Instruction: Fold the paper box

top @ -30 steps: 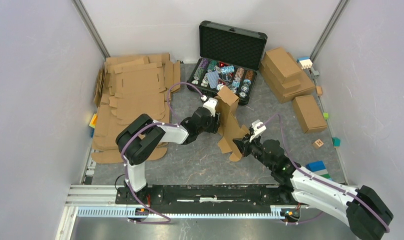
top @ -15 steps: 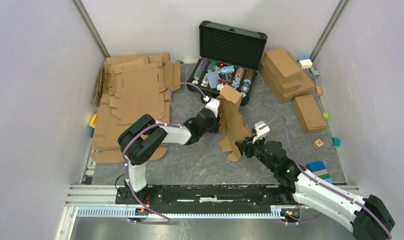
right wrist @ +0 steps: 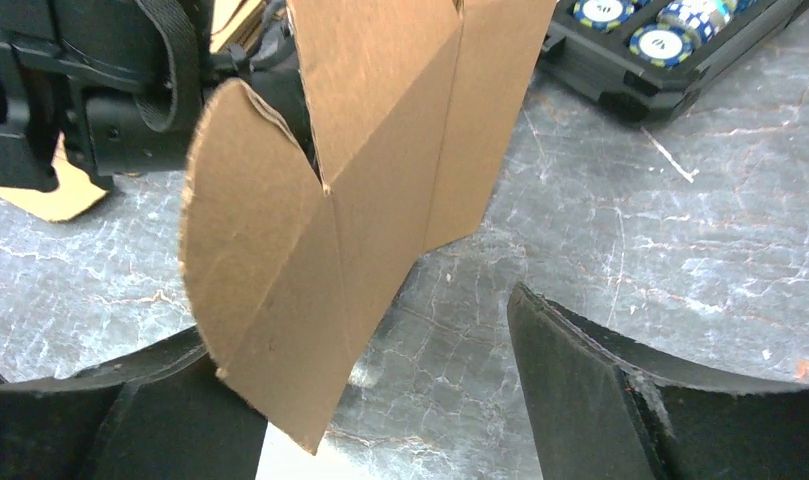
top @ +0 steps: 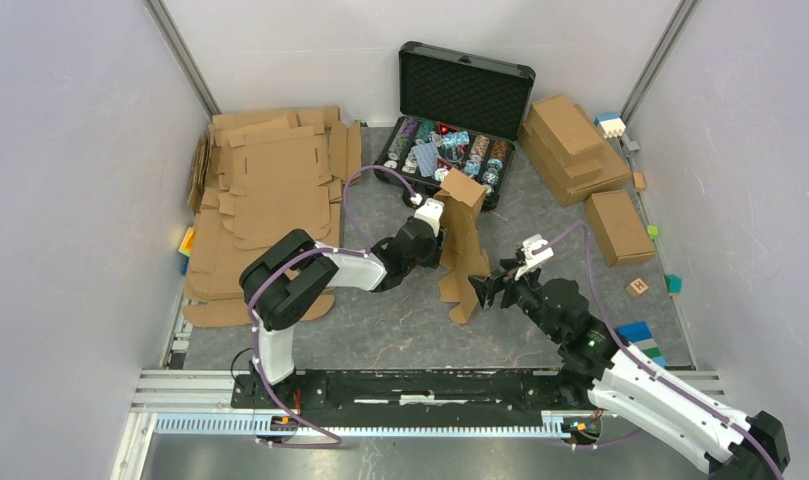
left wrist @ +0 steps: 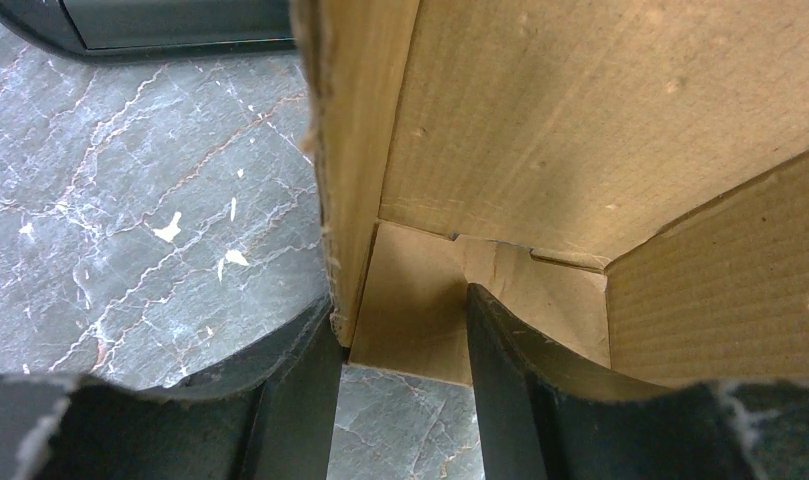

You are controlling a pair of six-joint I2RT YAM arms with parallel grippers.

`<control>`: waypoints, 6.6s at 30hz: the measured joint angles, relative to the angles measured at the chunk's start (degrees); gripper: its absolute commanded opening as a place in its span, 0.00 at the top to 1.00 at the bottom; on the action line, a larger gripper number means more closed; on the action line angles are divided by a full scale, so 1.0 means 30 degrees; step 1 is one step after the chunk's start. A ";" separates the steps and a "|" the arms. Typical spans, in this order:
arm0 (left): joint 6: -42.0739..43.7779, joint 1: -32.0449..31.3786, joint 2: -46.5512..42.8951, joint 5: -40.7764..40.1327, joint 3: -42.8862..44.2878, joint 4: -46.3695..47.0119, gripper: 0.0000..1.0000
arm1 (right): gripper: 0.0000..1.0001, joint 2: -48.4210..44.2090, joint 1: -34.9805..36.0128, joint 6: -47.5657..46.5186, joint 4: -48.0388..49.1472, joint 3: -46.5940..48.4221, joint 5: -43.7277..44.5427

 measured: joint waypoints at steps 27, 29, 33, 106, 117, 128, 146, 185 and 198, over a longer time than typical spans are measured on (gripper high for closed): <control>-0.0007 0.0379 0.0073 0.1020 0.0095 0.0124 0.47 | 0.17 -0.1800 0.0000 -0.0860 -0.4350 0.5071 0.8459; -0.0007 0.0379 0.0073 0.1020 0.0095 0.0138 0.47 | 0.18 -0.1071 0.0000 -0.1297 -0.4481 0.6630 0.8255; -0.0007 0.0379 0.0066 0.1020 0.0022 0.0262 0.47 | 0.25 0.2550 0.0000 -0.2310 -0.5792 1.1402 0.8102; -0.2725 0.1537 -1.4943 0.2630 -0.6390 -0.9544 0.23 | 0.47 1.5934 -1.0236 -0.1020 -0.2688 1.0404 -0.6994; -0.5632 0.0918 -2.0480 0.5734 -0.8939 -1.1475 0.32 | 0.45 0.9165 -1.0244 -0.0656 -0.3184 0.7810 -0.6761; -0.6186 -0.1960 -1.4746 0.6018 -0.5122 -1.1111 0.30 | 0.42 0.8721 -1.0244 -0.0925 -0.4459 0.7300 -0.6178; -0.6171 -0.4146 -0.7191 0.5843 0.2674 -0.9355 0.30 | 0.34 0.4073 -1.0244 -0.1377 -0.6972 0.7067 -0.4466; -0.8626 -0.2637 -0.9282 -0.1982 -0.6193 -0.2718 0.37 | 0.24 0.2244 -1.0251 -0.1931 -0.8765 0.6382 -0.5661; -1.1963 -0.1916 -0.4816 -0.2273 -0.5238 0.0211 0.44 | 0.24 0.2084 -1.0244 -0.1931 -0.8765 0.6382 -0.5690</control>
